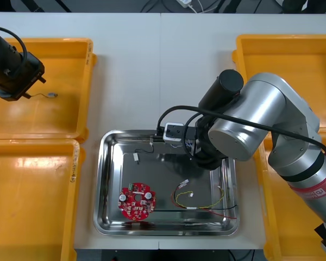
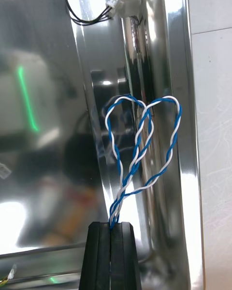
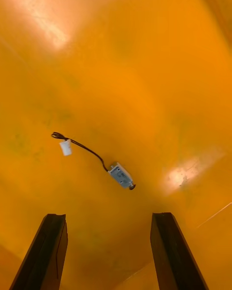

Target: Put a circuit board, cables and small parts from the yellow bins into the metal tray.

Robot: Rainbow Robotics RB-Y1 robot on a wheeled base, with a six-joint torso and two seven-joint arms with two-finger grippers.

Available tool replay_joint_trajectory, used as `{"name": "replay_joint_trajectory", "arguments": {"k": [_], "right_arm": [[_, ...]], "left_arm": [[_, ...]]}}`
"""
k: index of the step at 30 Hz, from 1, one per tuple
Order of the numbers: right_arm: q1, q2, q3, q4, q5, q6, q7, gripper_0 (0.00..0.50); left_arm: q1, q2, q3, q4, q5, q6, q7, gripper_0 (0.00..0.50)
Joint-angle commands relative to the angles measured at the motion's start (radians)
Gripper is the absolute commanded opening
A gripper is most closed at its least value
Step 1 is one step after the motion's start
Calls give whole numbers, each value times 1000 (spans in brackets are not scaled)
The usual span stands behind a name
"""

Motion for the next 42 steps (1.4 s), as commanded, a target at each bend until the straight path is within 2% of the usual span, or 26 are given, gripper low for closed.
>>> {"name": "replay_joint_trajectory", "arguments": {"k": [1, 13, 26, 28, 29, 30, 33, 35, 41, 42], "right_arm": [[22, 11, 26, -11, 16, -20, 32, 0], [39, 11, 44, -11, 28, -26, 38, 0], [42, 12, 46, -11, 33, -30, 40, 2], [40, 11, 44, -11, 31, -30, 40, 43], [42, 11, 46, -11, 33, -30, 41, 79], [42, 12, 46, -11, 33, -30, 41, 91], [40, 11, 46, -11, 33, -30, 41, 218], [40, 11, 46, -11, 33, -30, 41, 276], [40, 11, 34, -12, 37, -27, 41, 396], [40, 11, 24, -14, 36, -24, 41, 403]], "left_arm": [[-51, -39, 47, 16, -21, -24, 106, 500], [-51, -62, 42, 120, -37, -98, 127, 500], [-51, -65, -35, 195, -64, -191, 150, 500], [-51, -65, -39, 206, -61, -200, 150, 500], [-51, -65, -45, 209, -61, -205, 150, 500], [-51, -65, -48, 211, -61, -208, 150, 500], [-50, -65, -74, 217, -61, -222, 153, 500], [-50, -65, -87, 218, -60, -225, 156, 500], [-51, -65, -108, 218, -52, -226, 161, 500], [-50, -65, -114, 218, -49, -228, 161, 500]]}}
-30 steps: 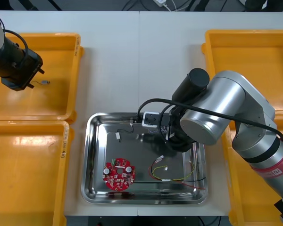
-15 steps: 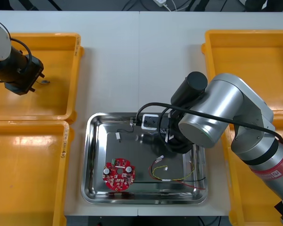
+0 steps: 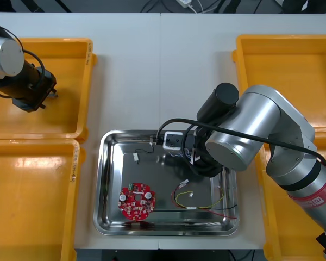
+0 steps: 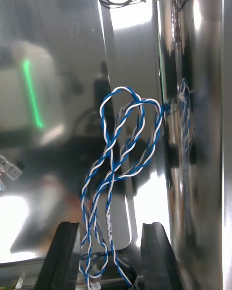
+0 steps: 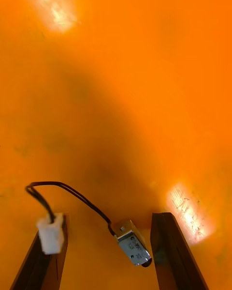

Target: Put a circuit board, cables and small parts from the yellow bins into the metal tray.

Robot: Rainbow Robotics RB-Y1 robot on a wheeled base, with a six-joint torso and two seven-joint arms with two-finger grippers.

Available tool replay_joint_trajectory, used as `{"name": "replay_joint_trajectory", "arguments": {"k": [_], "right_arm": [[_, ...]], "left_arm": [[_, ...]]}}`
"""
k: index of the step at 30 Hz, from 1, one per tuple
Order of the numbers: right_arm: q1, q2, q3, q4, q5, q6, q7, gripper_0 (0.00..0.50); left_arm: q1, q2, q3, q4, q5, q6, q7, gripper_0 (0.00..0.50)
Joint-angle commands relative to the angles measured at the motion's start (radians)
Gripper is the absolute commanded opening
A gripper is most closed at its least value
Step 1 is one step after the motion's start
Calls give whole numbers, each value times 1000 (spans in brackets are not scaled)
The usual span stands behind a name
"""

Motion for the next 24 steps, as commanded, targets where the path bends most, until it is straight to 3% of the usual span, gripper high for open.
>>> {"name": "replay_joint_trajectory", "arguments": {"k": [1, 3, 7, 9, 11, 12, 19, 24], "right_arm": [[5, 11, -11, -16, 7, -1, 23, 408], [3, 11, -35, -23, 0, 15, 25, 435], [-14, 12, -91, -39, -39, 82, 25, 486], [-27, 11, -115, -50, -69, 116, 25, 500], [-43, 11, -154, -64, -102, 164, 20, 500], [-47, 11, -164, -69, -113, 176, 20, 500], [-109, 8, -299, -79, -205, 195, 14, 500], [-153, -11, -394, -79, -197, 195, 2, 500]], "left_arm": [[-39, -4, -37, -2, 6, -20, 89, 500], [-37, -4, -46, -2, 9, -25, 89, 500], [-39, -6, -46, -2, 10, -25, 84, 449], [-37, -7, -48, -2, 10, -25, 80, 303], [-39, -7, -57, -2, 13, -25, 77, 55], [-39, -7, -57, -3, 13, -26, 77, 6], [-37, -7, -57, -2, 24, -28, 67, 2], [-39, -4, -57, -5, 35, -11, 50, 2]]}}
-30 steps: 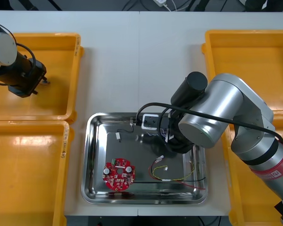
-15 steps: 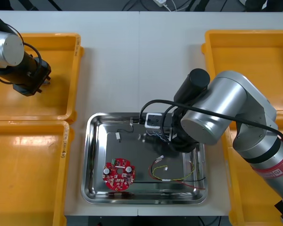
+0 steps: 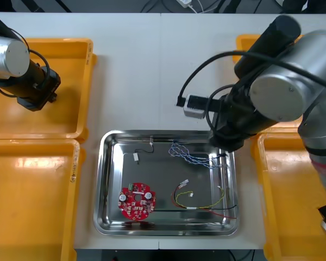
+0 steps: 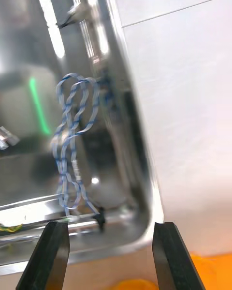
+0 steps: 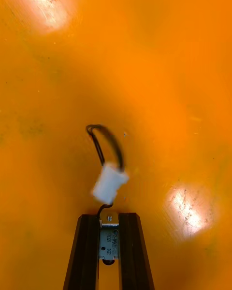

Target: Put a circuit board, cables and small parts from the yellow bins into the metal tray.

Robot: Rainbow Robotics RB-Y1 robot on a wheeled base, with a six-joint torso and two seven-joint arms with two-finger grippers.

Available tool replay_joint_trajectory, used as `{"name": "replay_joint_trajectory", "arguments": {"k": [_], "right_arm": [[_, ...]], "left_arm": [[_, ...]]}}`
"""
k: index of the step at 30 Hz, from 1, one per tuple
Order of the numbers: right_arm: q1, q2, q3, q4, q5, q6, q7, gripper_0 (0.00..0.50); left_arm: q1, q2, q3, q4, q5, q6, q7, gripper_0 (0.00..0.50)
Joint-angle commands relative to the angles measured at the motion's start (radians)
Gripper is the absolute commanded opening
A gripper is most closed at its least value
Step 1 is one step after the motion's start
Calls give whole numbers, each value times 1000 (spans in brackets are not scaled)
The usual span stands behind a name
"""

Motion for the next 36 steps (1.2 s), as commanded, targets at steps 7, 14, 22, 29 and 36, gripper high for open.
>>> {"name": "replay_joint_trajectory", "arguments": {"k": [7, 14, 22, 29, 36], "right_arm": [[-97, -89, -207, -27, -6, 5, -26, 500], [-97, -221, -239, 23, -107, 5, -195, 500], [-94, -342, -294, 96, -226, 5, -426, 500], [-90, -393, -319, 116, -253, 5, -658, 500], [-37, -469, -319, 115, -296, -16, -865, 500]], "left_arm": [[-28, 45, -6, -83, 71, 112, -68, 3], [-26, 91, 19, -215, 116, 253, -124, 1], [-26, 106, 22, -361, 122, 360, -137, 1], [-26, 92, 20, -499, 134, 449, -134, 2], [-26, 51, 16, -652, 163, 542, -116, 2]]}}
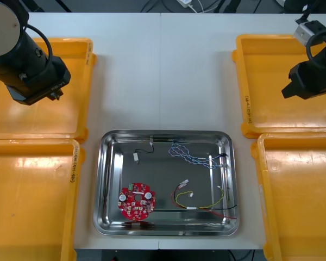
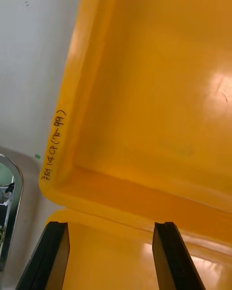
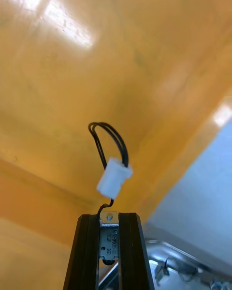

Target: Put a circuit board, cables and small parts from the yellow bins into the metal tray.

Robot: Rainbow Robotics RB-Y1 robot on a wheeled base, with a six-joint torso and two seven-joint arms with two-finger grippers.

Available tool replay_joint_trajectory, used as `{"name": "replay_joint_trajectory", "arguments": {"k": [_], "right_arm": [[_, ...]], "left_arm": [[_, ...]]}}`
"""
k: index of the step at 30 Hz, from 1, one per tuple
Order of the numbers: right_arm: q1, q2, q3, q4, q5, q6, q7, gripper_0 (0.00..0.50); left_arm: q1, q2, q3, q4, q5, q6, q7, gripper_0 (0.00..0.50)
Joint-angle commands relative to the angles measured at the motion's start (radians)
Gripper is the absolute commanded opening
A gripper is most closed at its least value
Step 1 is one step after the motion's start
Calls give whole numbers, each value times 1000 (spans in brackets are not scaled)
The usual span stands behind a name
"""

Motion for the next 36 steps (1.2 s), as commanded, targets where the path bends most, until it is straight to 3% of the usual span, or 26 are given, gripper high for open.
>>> {"name": "replay_joint_trajectory", "arguments": {"k": [1, 9, 14, 23, 29, 36], "right_arm": [[35, -101, -31, -13, -48, -32, -138, 500], [127, -179, -39, -49, -63, -101, -294, 500], [164, -221, -42, -49, -65, -130, -305, 500], [245, -236, -77, -49, -72, -183, -312, 500], [334, -235, -143, -58, -81, -206, -299, 500], [357, -245, -171, -58, -83, -212, -285, 500]], "left_arm": [[-24, -21, 10, -115, 17, 37, -23, 2], [-12, -104, -62, -211, -34, 37, -4, 2], [15, -157, -128, -250, -84, 37, -12, 1], [92, -200, -220, -303, -120, 32, -24, 1], [150, -217, -315, -324, -198, -14, -29, 2], [184, -236, -381, -326, -265, -59, -36, 2]]}}
